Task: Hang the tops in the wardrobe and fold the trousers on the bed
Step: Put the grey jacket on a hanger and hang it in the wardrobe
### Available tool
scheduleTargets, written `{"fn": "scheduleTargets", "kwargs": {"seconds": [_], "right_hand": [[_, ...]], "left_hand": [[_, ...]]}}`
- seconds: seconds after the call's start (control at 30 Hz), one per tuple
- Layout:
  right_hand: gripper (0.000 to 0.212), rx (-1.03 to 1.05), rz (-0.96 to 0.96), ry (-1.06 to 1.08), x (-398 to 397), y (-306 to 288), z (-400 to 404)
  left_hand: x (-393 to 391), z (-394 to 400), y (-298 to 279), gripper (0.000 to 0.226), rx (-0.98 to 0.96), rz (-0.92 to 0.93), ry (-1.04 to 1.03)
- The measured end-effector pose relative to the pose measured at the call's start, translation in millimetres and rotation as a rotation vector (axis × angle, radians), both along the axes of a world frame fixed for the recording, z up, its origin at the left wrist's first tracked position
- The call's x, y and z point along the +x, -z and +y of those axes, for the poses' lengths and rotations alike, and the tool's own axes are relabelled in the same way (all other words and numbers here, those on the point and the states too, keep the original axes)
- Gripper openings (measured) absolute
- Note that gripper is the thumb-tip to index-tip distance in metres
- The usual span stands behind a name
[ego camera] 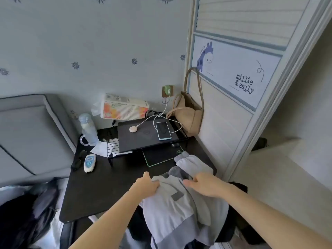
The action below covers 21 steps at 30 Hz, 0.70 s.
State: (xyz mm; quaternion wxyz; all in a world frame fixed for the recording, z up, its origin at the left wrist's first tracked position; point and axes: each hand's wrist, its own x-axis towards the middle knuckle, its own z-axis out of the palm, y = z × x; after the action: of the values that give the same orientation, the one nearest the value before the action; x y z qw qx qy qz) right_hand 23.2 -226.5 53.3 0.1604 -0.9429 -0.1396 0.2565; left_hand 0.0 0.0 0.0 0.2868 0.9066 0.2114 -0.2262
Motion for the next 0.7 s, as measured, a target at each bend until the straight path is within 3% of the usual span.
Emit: {"fn": "scheduleTargets", "kwargs": {"seconds": [0.13, 0.2, 0.27, 0.37, 0.43, 0.6, 0.7], "right_hand": [[0.040, -0.098, -0.114, -0.071, 9.5, 6.7, 14.8], [0.041, -0.008, -0.100, 0.013, 14.8, 11.9, 13.7], [0.034, 0.120, -0.090, 0.132, 14.5, 9.3, 13.3], [0.022, 0.309, -0.062, 0.294, 3.8, -2.8, 12.1], [0.022, 0.462, -0.054, 0.402, -8.4, -14.3, 8.0], [0.014, 0.798, -0.176, 0.509, -55.3, -45.7, -10.0], [0.011, 0.711, -0.147, 0.374, -94.7, -52.3, -31.6]], "left_hand": [[21.6, 9.7, 10.0, 0.059, -0.098, 0.131, -0.101], [28.0, 11.0, 13.7, 0.040, -0.191, 0.150, -0.141], [30.8, 12.1, 16.9, 0.037, -0.234, 0.114, -0.175], [35.4, 9.2, 15.7, 0.050, -0.348, 0.018, -0.306], [35.7, 7.2, 3.4, 0.043, -0.481, -0.098, -0.427], [32.6, 5.8, -46.3, 0.057, -0.725, -0.327, -0.593], [10.8, -3.1, -92.8, 0.049, -0.808, -0.472, -0.494]]}}
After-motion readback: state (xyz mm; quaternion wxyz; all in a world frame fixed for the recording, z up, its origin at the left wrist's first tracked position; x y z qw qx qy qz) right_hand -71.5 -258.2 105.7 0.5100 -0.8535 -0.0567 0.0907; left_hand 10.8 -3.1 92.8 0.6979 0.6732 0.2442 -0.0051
